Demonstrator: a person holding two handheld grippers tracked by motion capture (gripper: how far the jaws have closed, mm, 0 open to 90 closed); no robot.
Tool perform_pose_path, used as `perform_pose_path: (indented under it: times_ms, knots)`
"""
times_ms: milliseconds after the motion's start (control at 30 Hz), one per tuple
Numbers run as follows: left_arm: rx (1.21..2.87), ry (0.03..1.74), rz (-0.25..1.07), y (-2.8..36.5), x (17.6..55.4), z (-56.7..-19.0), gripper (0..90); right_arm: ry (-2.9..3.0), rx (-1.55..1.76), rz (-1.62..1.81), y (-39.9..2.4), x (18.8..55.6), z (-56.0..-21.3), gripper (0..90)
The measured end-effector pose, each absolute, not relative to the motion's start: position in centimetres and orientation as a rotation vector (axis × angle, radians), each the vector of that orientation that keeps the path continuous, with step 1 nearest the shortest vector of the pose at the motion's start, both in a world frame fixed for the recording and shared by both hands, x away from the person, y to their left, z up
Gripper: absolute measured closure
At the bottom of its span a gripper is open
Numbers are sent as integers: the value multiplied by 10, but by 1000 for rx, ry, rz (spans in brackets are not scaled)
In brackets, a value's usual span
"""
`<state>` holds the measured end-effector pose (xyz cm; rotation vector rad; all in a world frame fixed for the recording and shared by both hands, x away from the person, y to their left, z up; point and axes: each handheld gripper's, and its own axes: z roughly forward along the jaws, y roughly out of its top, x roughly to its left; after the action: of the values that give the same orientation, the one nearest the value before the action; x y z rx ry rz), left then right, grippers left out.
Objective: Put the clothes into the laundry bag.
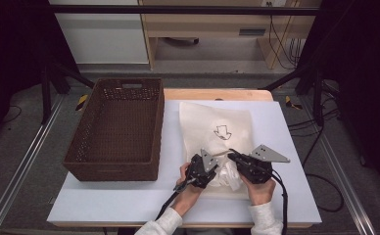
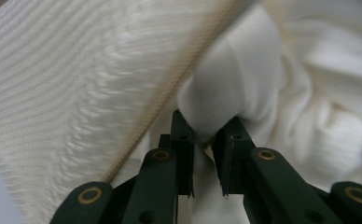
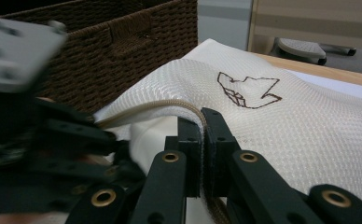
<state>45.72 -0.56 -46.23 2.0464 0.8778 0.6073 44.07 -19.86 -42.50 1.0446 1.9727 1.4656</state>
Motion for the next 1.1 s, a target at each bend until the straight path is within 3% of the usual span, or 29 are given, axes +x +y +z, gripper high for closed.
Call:
perform_pose_path:
  times_ms: [133,200,367,533,700,800,900,967,1100]
  knots:
    - [2053,905,614,-3,462,-467,727,1988,1029,1438,-194,440,-425,875]
    - [2060,896,589,1,457,-464,661,1991,1042,1436,-195,441,-426,875]
    - [2022,836,479,28,434,-449,397,1986,1056,1438,-197,441,-427,875]
    - [2067,840,451,44,416,-446,373,1991,1054,1432,-196,442,-428,874]
    - [2159,887,402,41,418,-473,440,1996,1050,1428,-195,442,-429,874]
    - [2155,906,409,36,421,-480,563,2001,1045,1425,-195,443,-429,874]
    - [2168,892,411,29,424,-475,753,2001,1047,1425,-194,443,-430,874]
    - [2153,872,392,23,426,-472,818,2001,1049,1428,-194,443,-430,874]
    - [2106,822,389,8,431,-465,833,1997,1055,1435,-195,443,-429,875]
